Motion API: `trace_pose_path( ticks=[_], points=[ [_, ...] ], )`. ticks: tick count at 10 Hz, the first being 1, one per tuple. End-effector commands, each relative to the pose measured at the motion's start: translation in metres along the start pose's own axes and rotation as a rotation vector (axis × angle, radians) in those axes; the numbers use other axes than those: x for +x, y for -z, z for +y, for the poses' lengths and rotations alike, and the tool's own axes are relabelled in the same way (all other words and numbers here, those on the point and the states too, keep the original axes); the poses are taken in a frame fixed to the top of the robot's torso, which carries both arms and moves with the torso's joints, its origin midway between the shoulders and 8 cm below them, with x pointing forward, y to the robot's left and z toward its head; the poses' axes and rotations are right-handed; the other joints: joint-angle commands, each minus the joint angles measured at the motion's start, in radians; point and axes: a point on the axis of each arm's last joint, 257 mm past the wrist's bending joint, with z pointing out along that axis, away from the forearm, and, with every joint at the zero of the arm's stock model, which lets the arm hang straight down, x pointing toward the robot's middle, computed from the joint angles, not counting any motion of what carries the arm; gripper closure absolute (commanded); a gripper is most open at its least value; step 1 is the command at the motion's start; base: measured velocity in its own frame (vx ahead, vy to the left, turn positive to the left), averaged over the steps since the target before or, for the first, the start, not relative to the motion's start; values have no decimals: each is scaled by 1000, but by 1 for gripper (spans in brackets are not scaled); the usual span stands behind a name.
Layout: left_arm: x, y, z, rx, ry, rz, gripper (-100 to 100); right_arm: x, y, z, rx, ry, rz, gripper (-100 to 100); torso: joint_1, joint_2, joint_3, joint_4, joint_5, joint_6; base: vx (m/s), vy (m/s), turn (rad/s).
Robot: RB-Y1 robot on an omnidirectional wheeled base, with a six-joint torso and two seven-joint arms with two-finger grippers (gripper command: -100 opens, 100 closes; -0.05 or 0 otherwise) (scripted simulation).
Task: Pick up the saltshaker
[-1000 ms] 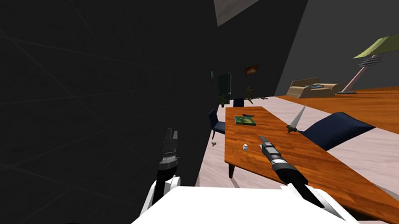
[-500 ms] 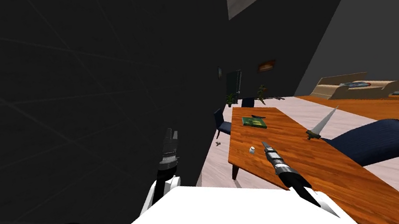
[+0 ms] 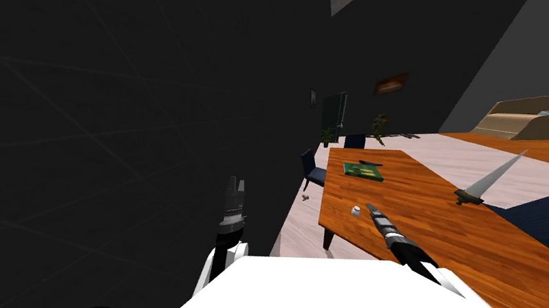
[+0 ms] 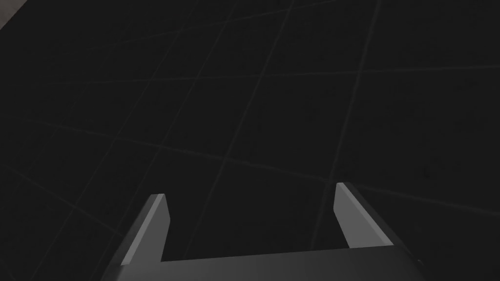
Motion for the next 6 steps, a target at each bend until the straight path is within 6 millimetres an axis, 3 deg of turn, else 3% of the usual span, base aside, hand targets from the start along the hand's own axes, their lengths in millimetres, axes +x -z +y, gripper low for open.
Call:
trace_pose_path(
  ticks=[1, 6],
  points=[
    [0, 0, 0, 0, 0, 0, 0, -8, -4, -22, 63, 30, -19, -100, 0, 0, 0, 0, 0, 0, -22, -28, 319],
    [0, 0, 0, 0, 0, 0, 0, -20, 2, -90, 226, 112, -36, -100, -1, 0, 0, 0, 0, -1, -16, -34, 191]
  ],
)
